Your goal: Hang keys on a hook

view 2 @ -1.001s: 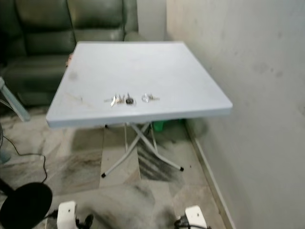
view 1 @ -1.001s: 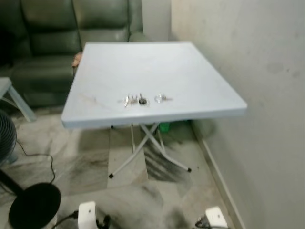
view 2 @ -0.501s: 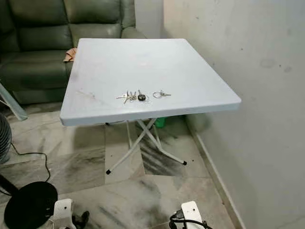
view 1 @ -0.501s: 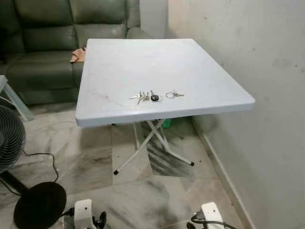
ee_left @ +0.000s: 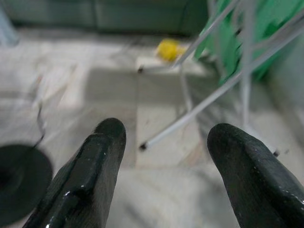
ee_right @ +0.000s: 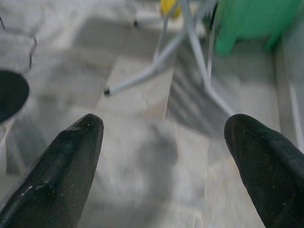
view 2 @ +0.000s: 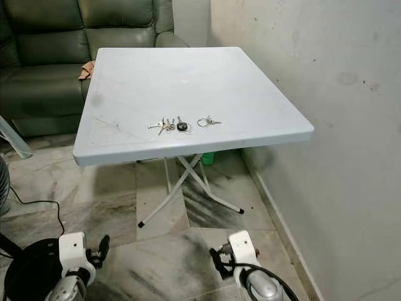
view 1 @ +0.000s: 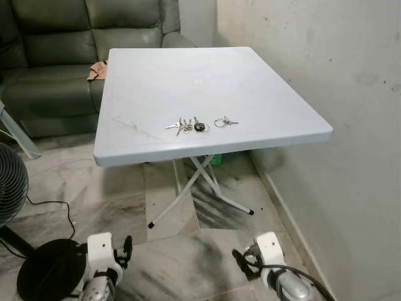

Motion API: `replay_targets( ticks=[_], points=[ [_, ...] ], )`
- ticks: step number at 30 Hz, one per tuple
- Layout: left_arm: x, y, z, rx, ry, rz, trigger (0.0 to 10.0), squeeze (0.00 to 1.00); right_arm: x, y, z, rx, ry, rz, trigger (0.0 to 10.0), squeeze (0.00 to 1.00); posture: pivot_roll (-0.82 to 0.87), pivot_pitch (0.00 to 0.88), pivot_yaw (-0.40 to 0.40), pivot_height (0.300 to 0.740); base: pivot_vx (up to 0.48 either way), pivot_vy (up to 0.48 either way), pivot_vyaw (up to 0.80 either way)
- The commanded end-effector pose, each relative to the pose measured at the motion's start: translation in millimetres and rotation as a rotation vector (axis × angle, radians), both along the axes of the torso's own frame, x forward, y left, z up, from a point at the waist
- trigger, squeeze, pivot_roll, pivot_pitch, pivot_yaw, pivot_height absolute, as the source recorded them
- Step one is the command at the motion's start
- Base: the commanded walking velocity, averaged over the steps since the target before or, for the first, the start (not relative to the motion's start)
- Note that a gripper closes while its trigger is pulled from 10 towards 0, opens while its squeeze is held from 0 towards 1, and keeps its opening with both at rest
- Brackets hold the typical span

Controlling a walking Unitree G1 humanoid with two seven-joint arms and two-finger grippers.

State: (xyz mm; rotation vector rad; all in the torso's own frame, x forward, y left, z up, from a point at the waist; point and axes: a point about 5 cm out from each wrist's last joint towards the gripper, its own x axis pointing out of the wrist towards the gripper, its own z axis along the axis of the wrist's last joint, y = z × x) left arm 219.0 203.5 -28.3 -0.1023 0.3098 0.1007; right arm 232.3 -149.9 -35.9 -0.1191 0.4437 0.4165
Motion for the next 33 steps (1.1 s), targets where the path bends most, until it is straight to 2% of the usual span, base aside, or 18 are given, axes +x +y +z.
replay_targets(
  ticks=[1, 2, 3, 4, 6, 7, 9, 13, 15, 17, 20, 22, 25, 27, 33],
  points=[
    [0.8, -4.5, 6, -0.028, -0.047, -0.029, 10.0, 0.00, 5.0, 3.7, 9, 0.024, -0.069, 0.020, 10.0, 0.00, -0.09, 0.000, -0.032, 0.732, 0.000, 0.000, 0.00],
    [0.8, -4.5, 6, -0.028, -0.047, -0.029, 10.0, 0.00, 5.0, 3.7, 9, 0.024, -0.069, 0.020, 10.0, 0.00, -0.09, 0.000, -0.032, 0.732, 0.000, 0.000, 0.00],
    [1.0, -7.8, 13, -0.069, -0.082, -0.034, 10.0, 0.00, 9.4, 9.0, 20, 0.018, -0.158, 0.053, 10.0, 0.00, -0.09, 0.000, -0.031, 0.732, 0.000, 0.000, 0.00],
    [0.3, -9.9, 17, -0.092, -0.105, -0.044, 10.0, 0.00, 11.1, 11.7, 25, 0.020, -0.201, 0.063, 10.0, 0.00, -0.09, 0.000, -0.029, 0.732, 0.000, 0.000, 0.00],
    [-0.6, -11.6, 21, -0.117, -0.117, -0.055, 10.0, 0.00, 13.2, 12.8, 31, 0.037, -0.229, 0.053, 10.0, 0.00, -0.09, 0.000, -0.027, 0.732, 0.000, 0.000, 0.00],
    [-0.4, -11.7, 29, -0.122, -0.154, -0.058, 10.0, 0.00, 15.8, 14.3, 38, 0.053, -0.263, 0.055, 10.0, 0.00, -0.09, 0.000, -0.026, 0.732, 0.000, 0.000, 0.00],
    [0.6, -10.6, 37, -0.124, -0.185, -0.052, 10.0, 0.00, 18.9, 15.5, 45, 0.079, -0.293, 0.053, 10.0, 0.00, -0.09, 0.000, -0.025, 0.732, 0.000, 0.000, 0.00],
    [12.2, -5.1, 71, -0.127, -0.275, -0.040, 10.0, 0.00, 33.0, 16.7, 73, 0.160, -0.366, 0.020, 10.0, 0.00, -0.09, 0.000, -0.027, 0.732, 0.000, 0.000, 0.00],
    [12.2, -5.1, 73, -0.131, -0.273, -0.042, 10.0, 0.00, 33.1, 16.8, 75, 0.165, -0.366, 0.017, 10.0, 0.00, -0.09, 0.000, -0.027, 0.732, 0.000, 0.000, 0.00],
    [22.2, -1.2, 88, -0.071, -0.324, -0.064, 10.0, 0.00, 42.6, 18.4, 89, 0.205, -0.395, 0.004, 10.0, 0.00, -0.08, 0.000, -0.037, 0.732, 0.000, 0.000, 0.00],
    [21.5, -1.2, 92, -0.070, -0.316, -0.066, 10.0, 0.00, 42.0, 18.4, 93, 0.213, -0.389, 0.003, 10.0, 0.00, -0.08, 0.000, -0.037, 0.732, 0.000, 0.000, 0.00],
    [22.8, -2.0, 101, -0.056, -0.336, -0.063, 10.0, 0.00, 48.9, 20.5, 106, 0.203, -0.432, 0.038, 10.0, 0.00, -0.07, 0.000, -0.038, 0.732, 0.000, 0.000, 0.00],
    [17.1, -7.3, 110, -0.022, -0.354, -0.067, 10.0, 0.00, 53.9, 21.0, 120, 0.186, -0.476, 0.084, 10.0, 0.00, -0.07, 0.000, -0.040, 0.732, 0.000, 0.000, 0.00],
    [14.4, -11.9, 107, -0.072, -0.327, -0.078, 10.0, 0.00, 53.0, 19.3, 122, 0.197, -0.470, 0.080, 10.0, 0.00, -0.07, 0.000, -0.040, 0.732, 0.000, 0.000, 0.00],
    [15.9, -12.4, 105, -0.050, -0.284, -0.083, 10.0, 0.00, 54.0, 19.9, 123, 0.184, -0.455, 0.099, 10.0, 0.00, -0.06, 0.000, -0.046, 0.732, 0.000, 0.000, 0.00]
  ],
)
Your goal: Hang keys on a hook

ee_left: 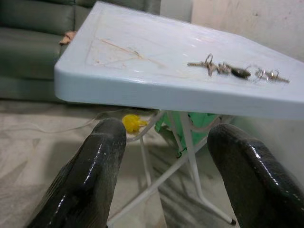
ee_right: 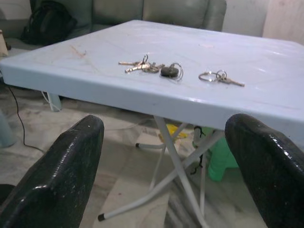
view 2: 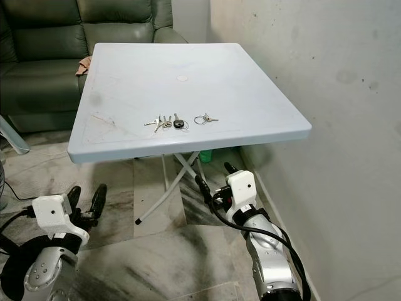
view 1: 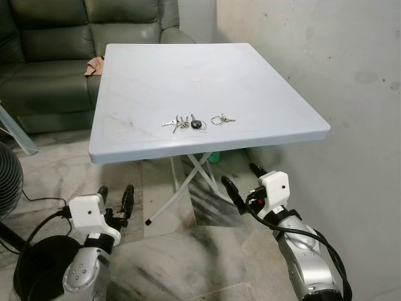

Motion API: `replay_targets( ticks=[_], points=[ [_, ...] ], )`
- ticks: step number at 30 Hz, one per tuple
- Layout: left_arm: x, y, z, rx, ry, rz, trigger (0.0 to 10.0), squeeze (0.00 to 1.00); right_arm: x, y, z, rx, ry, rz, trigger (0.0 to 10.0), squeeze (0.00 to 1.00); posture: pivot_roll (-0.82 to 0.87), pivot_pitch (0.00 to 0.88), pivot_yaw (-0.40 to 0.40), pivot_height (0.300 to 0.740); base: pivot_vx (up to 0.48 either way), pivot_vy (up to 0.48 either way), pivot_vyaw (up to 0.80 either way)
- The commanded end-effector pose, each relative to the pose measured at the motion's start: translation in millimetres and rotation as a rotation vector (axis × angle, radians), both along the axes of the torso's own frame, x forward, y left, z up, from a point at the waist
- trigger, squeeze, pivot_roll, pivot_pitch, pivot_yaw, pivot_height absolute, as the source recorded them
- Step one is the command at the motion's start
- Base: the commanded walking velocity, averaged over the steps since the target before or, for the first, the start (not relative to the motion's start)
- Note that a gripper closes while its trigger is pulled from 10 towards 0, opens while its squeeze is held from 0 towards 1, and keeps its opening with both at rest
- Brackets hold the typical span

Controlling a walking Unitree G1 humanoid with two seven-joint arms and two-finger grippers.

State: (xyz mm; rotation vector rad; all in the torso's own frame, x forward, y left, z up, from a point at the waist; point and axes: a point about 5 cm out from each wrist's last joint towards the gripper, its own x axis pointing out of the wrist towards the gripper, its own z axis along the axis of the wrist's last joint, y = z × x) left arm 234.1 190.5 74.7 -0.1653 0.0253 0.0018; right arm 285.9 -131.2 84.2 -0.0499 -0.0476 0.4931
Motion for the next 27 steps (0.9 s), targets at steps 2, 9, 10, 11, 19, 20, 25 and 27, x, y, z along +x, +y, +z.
replay_targets(
  ticks=[2, 9, 10, 11, 19, 20, 25, 27],
  points=[
    [1.4, 1.0, 3.0, 0.021, 0.014, -0.016, 10.0, 0.00, 1.1, 1.9, 3.9, -0.004, -0.002, 0.023, 10.0, 0.00, -0.05, 0.000, -0.049, 0.732, 0.000, 0.000, 0.00],
    [0.7, 1.8, 4.3, 0.049, 0.029, -0.021, 10.0, 0.00, 0.4, 1.9, 3.7, -0.020, 0.006, 0.030, 10.0, 0.00, -0.05, 0.000, -0.048, 0.732, 0.000, 0.000, 0.00],
    [0.6, 1.1, 4.0, 0.048, 0.032, -0.021, 10.0, 0.00, 0.3, 2.1, 4.0, -0.024, 0.003, 0.031, 10.0, 0.00, -0.05, 0.000, -0.048, 0.732, 0.000, 0.000, 0.00],
    [0.5, 1.0, 3.9, 0.042, 0.034, -0.019, 10.0, 0.00, 0.3, 2.2, 4.1, -0.025, 0.003, 0.032, 10.0, 0.00, -0.05, 0.000, -0.048, 0.732, 0.000, 0.000, 0.00],
    [2.8, -2.2, 5.4, 0.047, 0.030, -0.022, 10.0, 0.00, 0.8, 7.2, 5.3, -0.049, -0.007, 0.054, 10.0, 0.00, -0.04, 0.000, -0.048, 0.732, 0.000, 0.000, 0.17],
    [2.8, -2.3, 5.5, 0.047, 0.030, -0.021, 10.0, 0.00, 0.8, 7.2, 5.3, -0.049, -0.007, 0.054, 10.0, 0.00, -0.04, 0.000, -0.048, 0.732, 0.000, 0.000, 0.45],
    [4.2, -3.4, 6.7, 0.054, 0.026, -0.021, 10.0, 0.00, 2.1, 7.3, 5.0, -0.061, -0.004, 0.055, 10.0, 0.00, -0.04, 0.000, -0.050, 0.732, 0.000, 0.000, 0.80],
    [5.2, -4.1, 7.6, 0.054, 0.025, -0.021, 10.0, 0.00, 2.8, 6.6, 5.3, -0.058, -0.004, 0.052, 10.0, 0.00, -0.04, 0.000, -0.050, 0.732, 0.000, 0.000, 0.80]
  ],
)
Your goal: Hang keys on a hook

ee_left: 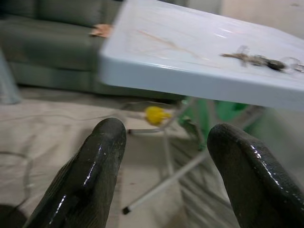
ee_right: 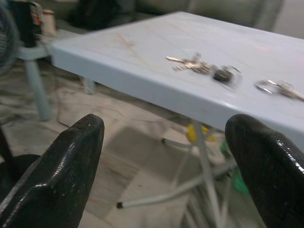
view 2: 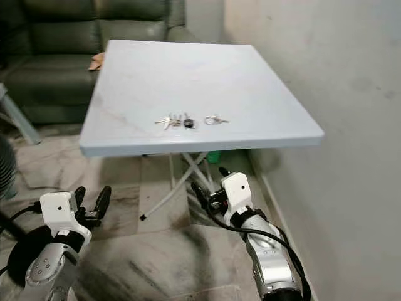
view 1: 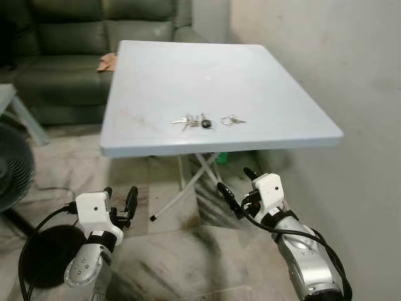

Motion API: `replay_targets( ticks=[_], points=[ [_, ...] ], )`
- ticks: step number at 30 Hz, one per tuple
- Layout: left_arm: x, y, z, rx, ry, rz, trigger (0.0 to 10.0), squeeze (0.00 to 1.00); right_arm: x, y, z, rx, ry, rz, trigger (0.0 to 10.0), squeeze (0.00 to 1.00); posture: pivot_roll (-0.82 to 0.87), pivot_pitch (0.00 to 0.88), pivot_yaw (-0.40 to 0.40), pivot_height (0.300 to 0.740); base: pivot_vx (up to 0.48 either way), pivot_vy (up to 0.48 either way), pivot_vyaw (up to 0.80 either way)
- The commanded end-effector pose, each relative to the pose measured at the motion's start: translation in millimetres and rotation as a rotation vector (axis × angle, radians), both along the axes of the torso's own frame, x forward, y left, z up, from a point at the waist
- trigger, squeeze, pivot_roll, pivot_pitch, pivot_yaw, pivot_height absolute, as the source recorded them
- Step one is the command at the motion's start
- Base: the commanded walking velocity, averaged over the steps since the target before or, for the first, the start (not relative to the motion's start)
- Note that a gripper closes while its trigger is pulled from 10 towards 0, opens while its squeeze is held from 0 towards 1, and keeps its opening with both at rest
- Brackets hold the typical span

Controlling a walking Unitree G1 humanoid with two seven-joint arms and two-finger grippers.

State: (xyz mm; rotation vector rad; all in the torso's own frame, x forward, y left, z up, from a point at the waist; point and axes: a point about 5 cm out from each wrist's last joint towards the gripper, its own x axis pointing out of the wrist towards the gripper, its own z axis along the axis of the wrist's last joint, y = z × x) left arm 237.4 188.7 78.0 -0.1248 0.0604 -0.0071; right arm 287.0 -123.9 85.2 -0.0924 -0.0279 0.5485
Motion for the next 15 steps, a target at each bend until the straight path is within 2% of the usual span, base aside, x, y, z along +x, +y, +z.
replay_targets(
  ticks=[1, 7, 9, 15],
  points=[
    [2.1, -2.3, 4.3, 0.016, -0.010, -0.009, 10.0, 0.00, 1.8, -0.6, 4.3, -0.009, -0.014, -0.001, 10.0, 0.00, -0.04, 0.000, -0.051, 0.732, 0.000, 0.000, 0.80],
    [5.5, -1.6, 4.7, 0.016, -0.002, -0.002, 10.0, 0.00, 3.1, -0.8, 6.3, -0.013, -0.021, -0.001, 10.0, 0.00, -0.05, 0.000, -0.051, 0.732, 0.000, 0.000, 0.80],
    [6.2, -2.0, 4.4, -0.015, 0.000, -0.008, 10.0, 0.00, 3.2, -1.1, 6.7, -0.011, -0.022, -0.002, 10.0, 0.00, -0.05, 0.000, -0.051, 0.732, 0.000, 0.000, 0.80],
    [6.9, -1.5, 4.5, -0.019, 0.003, 0.004, 10.0, 0.00, 3.9, -2.1, 5.9, -0.017, -0.012, -0.010, 10.0, 0.00, -0.05, 0.000, -0.053, 0.732, 0.280, 0.000, 0.80]
  ],
)
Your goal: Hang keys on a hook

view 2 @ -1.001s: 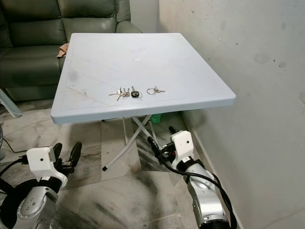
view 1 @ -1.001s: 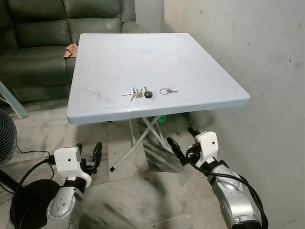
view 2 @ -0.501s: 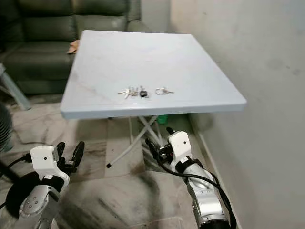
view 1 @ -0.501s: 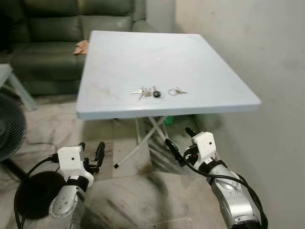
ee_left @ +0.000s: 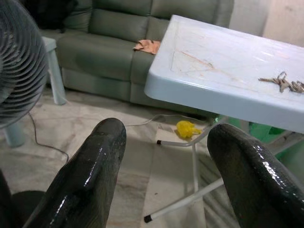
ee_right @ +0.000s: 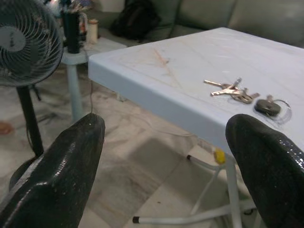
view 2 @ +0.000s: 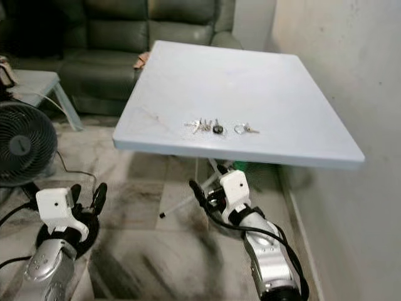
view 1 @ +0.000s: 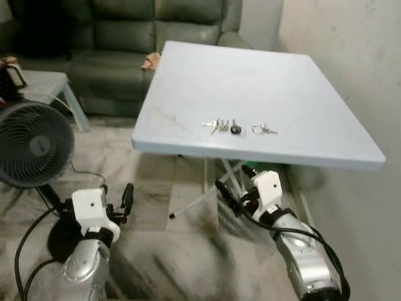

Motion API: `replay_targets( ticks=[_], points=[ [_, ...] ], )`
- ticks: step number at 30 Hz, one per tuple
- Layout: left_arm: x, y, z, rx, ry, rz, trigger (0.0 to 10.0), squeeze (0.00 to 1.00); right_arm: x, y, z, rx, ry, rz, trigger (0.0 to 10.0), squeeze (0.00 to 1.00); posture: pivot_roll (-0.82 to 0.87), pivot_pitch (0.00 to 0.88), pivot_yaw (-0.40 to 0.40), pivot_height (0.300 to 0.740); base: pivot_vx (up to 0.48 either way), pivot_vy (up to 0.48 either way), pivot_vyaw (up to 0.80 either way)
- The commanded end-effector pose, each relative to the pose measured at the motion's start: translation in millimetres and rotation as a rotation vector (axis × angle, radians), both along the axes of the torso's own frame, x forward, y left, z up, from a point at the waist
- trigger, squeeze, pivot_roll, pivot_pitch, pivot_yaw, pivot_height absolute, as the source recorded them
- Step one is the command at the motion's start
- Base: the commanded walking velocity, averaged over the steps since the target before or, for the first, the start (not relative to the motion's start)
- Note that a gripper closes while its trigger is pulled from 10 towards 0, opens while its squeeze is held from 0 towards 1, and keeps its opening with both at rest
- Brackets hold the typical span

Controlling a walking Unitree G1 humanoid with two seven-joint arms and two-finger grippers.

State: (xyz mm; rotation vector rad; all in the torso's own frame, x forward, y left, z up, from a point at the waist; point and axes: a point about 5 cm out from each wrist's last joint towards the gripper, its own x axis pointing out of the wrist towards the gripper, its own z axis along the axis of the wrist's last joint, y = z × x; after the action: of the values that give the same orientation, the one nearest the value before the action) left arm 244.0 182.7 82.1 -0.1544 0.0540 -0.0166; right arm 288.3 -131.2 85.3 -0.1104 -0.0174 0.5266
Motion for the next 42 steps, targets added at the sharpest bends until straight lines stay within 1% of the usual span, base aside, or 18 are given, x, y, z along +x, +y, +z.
replay_targets(
  ticks=[1, 3, 6, 12, 26, 28, 31, 34, 35, 36, 38, 39, 42],
  points=[
    [0.6, 4.5, 0, 0.014, 0.010, 0.012, 10.0, 0.00, 2.8, 5.0, 6, -0.002, -0.017, 0.011, 10.0, 0.00, -0.05, 0.000, -0.053, 0.732, 0.337, 0.000, 0.80],
    [1.2, 4.7, 1, 0.014, 0.009, 0.015, 10.0, 0.00, 3.1, 4.9, 6, -0.006, -0.019, 0.009, 10.0, 0.00, -0.05, 0.000, -0.053, 0.732, 0.362, 0.000, 0.77],
    [2.2, 4.5, 1, 0.012, 0.007, 0.018, 10.0, 0.00, 3.7, 4.3, 5, 0.027, -0.008, -0.003, 10.0, 0.00, -0.05, 0.000, -0.053, 0.732, 0.384, 0.000, 0.00],
    [3.5, 2.7, 2, 0.014, 0.007, 0.019, 10.0, 0.00, 5.1, 4.5, 7, 0.041, -0.012, -0.003, 10.0, 0.00, -0.05, 0.000, -0.053, 0.732, 0.368, 0.000, 0.00],
    [4.2, 2.3, 3, 0.026, 0.003, 0.018, 10.0, 0.00, 6.5, 4.4, 8, 0.037, -0.010, -0.010, 10.0, 0.00, -0.05, 0.000, -0.054, 0.732, 0.364, 0.000, 0.00],
    [5.1, 0.3, 4, 0.039, -0.009, 0.022, 10.0, 0.00, 9.6, 4.5, 6, 0.051, 0.022, -0.036, 10.0, 0.00, -0.04, 0.000, -0.055, 0.732, 0.000, 0.000, 0.00],
    [5.3, -2.5, 3, 0.041, -0.002, 0.020, 10.0, 0.00, 11.4, 4.4, 6, 0.065, 0.036, -0.053, 10.0, 0.00, -0.04, 0.000, -0.055, 0.732, 0.000, 0.000, 0.00],
    [5.0, -4.8, 2, 0.052, -0.002, 0.007, 10.0, 0.00, 12.6, 3.7, 5, 0.059, 0.045, -0.068, 10.0, 0.00, -0.04, 0.000, -0.056, 0.732, 0.000, 0.000, 0.00],
    [4.5, -6.4, 2, 0.058, -0.007, -0.004, 10.0, 0.00, 14.1, 2.5, 3, 0.044, 0.068, -0.087, 10.0, 0.00, -0.04, 0.000, -0.057, 0.732, 0.000, 0.000, 0.00],
    [4.3, -7.2, 2, 0.057, -0.011, -0.012, 10.0, 0.00, 14.6, 2.3, 2, 0.053, 0.087, -0.091, 10.0, 0.00, -0.04, 0.000, -0.057, 0.732, 0.000, 0.000, 0.00],
    [4.1, -7.7, 2, 0.056, -0.013, -0.019, 10.0, 0.00, 15.3, 1.4, 2, 0.046, 0.091, -0.107, 10.0, 0.00, -0.04, 0.000, -0.057, 0.732, 0.000, 0.000, 0.00],
    [3.6, -7.8, 2, 0.061, -0.015, -0.016, 10.0, 0.00, 16.3, 0.2, 1, 0.025, 0.109, -0.117, 10.0, 0.00, -0.04, 0.000, -0.062, 0.732, 0.000, 0.000, 0.00],
    [3.3, -8.3, 2, 0.062, -0.011, -0.025, 10.0, 0.00, 16.6, 1.3, 3, 0.018, 0.085, -0.086, 10.0, 0.00, -0.04, 0.000, -0.064, 0.732, 0.000, 0.000, 0.00]
  ],
)
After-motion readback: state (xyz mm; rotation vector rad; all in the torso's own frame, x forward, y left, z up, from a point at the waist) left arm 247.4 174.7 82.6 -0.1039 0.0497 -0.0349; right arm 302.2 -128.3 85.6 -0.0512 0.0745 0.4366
